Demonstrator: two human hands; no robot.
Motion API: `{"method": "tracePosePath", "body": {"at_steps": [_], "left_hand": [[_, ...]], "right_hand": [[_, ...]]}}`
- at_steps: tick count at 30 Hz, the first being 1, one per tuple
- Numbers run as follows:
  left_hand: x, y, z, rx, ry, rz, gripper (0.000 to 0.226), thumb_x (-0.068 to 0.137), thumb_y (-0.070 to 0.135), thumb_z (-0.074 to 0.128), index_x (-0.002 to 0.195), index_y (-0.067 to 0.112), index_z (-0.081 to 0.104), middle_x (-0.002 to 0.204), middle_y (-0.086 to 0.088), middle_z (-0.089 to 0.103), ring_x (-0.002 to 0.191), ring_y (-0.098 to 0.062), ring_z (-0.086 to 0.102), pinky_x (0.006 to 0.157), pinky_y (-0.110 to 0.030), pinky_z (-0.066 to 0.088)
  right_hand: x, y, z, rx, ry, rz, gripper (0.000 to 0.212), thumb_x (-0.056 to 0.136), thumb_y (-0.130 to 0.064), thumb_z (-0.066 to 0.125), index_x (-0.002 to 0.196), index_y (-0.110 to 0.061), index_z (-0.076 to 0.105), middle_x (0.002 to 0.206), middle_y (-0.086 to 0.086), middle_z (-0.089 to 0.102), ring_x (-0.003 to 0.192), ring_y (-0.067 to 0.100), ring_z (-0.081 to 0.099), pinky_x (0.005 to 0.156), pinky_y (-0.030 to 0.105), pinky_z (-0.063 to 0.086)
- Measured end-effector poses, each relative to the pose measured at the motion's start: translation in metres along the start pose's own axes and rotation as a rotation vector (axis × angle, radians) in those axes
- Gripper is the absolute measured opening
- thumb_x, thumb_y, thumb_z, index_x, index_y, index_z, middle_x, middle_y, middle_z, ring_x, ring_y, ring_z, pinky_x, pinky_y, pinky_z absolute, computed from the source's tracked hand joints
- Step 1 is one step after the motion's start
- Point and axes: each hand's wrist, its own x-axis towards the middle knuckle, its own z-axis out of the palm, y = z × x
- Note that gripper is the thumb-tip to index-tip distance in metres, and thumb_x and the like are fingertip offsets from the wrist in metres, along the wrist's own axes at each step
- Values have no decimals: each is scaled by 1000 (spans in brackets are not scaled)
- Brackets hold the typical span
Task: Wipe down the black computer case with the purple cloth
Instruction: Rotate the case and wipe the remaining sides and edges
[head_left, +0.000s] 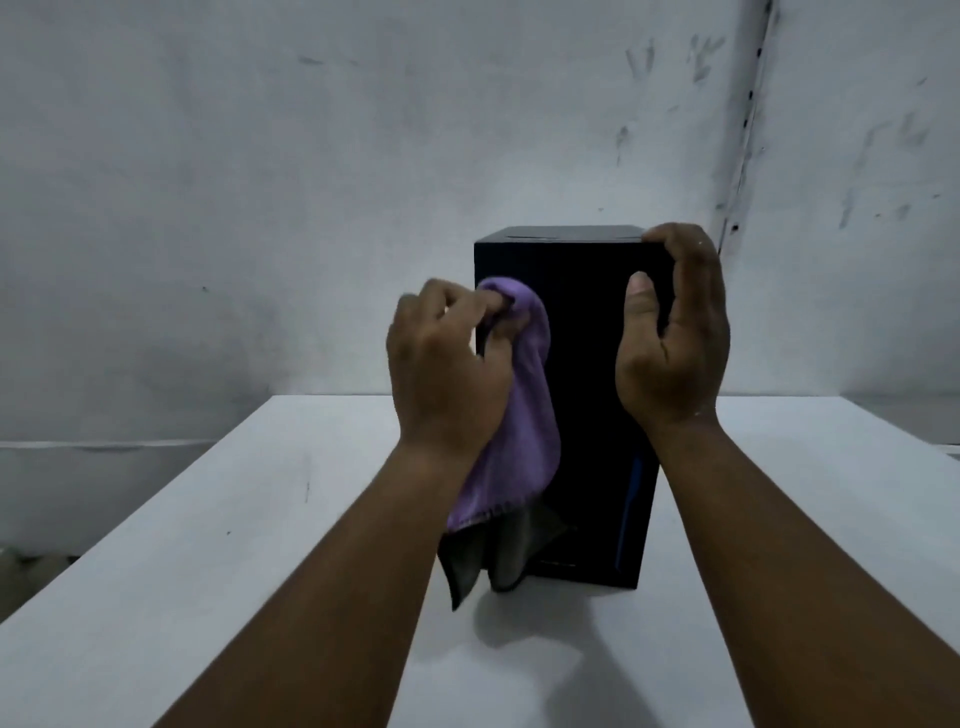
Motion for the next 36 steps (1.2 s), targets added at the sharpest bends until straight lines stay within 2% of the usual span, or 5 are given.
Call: {"method": "tracePosePath", "body": {"at_steps": [6,13,23,33,36], "left_hand": [[0,21,10,1,-9,29,10,86,22,78,93,15,77,90,-4,61,84,-27,55,73,-40,47],[-111,-15,12,57,-324,356,11,94,21,71,86,15,73,86,-5,61,75,-26,51,63,-41,43],[10,20,16,-4,40,71,12,88,24,77,94,14,79,87,-2,63,82,-23,54,72,-37,44],[-93,7,21,60,-267,376,11,95,22,72,87,15,74,84,-4,61,75,-26,50,64,-44,43],[-73,6,19,53,-204,289,10,93,24,71,87,17,75,84,-3,61,76,-27,52,66,-41,41]], "right_hand": [[0,0,0,-13,12,-10,28,99,-4,51,125,-2,58,128,9,59,120,6,49,104,24,40],[0,0,0,-21,5,3,29,99,-6,50,127,-4,58,129,6,58,118,-2,46,104,26,41],[0,4,1,-27,10,-5,31,98,-8,51,128,-5,58,131,6,58,118,-10,42,101,19,37],[-2,2,1,-23,-14,37,36,99,-12,47,133,-9,57,137,1,55,120,-10,41,103,17,33],[-1,2,1,-18,-11,35,36,98,-12,47,132,-8,57,137,2,56,120,-10,41,104,19,34]]}}
